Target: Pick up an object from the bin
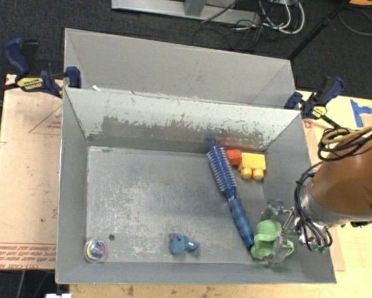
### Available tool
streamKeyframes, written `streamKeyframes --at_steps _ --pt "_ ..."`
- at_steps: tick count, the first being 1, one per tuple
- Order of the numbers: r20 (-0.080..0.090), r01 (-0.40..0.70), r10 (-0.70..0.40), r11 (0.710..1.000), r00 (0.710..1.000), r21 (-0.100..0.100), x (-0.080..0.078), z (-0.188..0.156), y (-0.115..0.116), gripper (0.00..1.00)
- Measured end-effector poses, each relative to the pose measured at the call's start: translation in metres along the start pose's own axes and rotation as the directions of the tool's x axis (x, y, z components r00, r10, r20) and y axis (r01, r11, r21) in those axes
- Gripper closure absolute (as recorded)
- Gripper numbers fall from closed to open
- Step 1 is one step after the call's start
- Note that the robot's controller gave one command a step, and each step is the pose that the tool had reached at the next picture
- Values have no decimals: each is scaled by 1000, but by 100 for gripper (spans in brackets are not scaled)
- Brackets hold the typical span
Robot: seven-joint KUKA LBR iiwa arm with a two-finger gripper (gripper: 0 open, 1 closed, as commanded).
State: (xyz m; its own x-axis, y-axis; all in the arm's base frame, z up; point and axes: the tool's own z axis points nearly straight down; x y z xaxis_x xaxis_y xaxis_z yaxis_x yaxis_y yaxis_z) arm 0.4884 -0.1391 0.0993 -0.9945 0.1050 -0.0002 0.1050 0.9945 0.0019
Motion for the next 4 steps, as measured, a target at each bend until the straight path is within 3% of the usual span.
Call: streamKeyframes --at_steps 1,2,3,4 --pt "-2 -67 67 998 998 0 -4 31 8 0" --pt "-1 -65 65 998 998 -1 -4 31 9 0" --pt "-1 -64 64 998 998 -1 -5 30 9 100" --pt "5 -63 63 998 998 1 -6 -13 9 100"
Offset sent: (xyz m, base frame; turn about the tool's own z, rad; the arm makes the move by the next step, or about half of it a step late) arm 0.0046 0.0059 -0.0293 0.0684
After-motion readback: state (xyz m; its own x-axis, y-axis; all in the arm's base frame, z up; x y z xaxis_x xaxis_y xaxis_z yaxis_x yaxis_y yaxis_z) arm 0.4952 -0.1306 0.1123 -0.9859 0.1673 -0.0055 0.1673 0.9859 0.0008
